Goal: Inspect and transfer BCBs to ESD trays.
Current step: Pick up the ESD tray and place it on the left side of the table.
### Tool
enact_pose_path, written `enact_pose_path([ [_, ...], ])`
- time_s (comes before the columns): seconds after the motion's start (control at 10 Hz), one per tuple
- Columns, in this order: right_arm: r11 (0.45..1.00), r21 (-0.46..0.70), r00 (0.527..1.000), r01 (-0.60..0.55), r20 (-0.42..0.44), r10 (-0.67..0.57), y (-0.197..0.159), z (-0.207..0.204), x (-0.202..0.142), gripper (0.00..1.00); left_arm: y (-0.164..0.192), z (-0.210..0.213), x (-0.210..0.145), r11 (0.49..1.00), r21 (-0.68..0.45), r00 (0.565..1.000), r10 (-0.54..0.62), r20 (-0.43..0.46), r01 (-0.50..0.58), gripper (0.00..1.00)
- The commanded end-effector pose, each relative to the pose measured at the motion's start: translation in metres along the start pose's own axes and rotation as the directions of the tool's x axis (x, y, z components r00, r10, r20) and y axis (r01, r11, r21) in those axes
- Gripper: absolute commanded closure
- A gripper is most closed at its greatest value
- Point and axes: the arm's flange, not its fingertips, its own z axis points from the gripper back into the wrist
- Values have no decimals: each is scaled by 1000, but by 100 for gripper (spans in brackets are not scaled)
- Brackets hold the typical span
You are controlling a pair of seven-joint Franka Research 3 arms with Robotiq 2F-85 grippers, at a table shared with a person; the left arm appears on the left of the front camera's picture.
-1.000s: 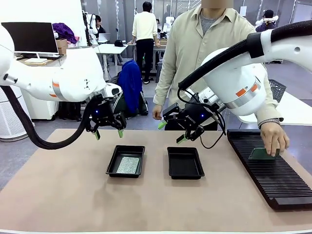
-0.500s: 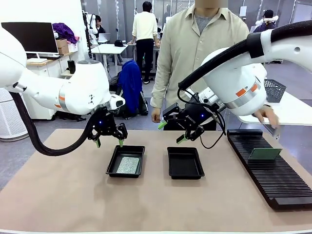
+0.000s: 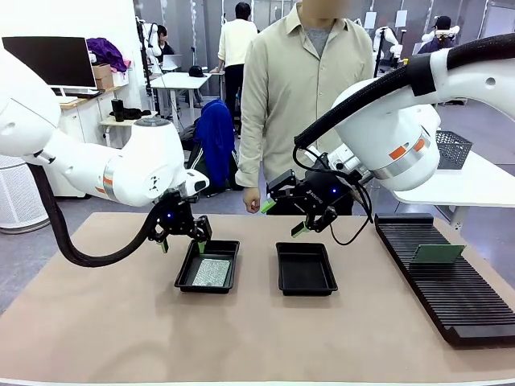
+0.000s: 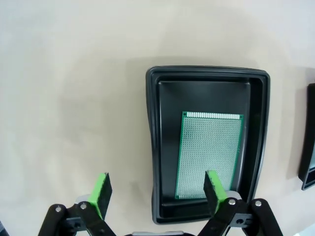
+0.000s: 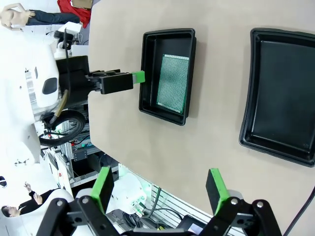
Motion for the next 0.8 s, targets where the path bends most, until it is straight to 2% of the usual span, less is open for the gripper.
enact_pose_path([
  [0.0, 1000, -8, 1000, 6, -2, -6, 1, -1, 1, 0, -4, -13, 2, 999, 48, 999, 19, 42, -21, 0],
  [0.7, 1000, -8, 1000, 6, -2, -6, 1, -1, 1, 0, -2, -38, 7, 998, 56, 998, 22, 57, -25, 0],
])
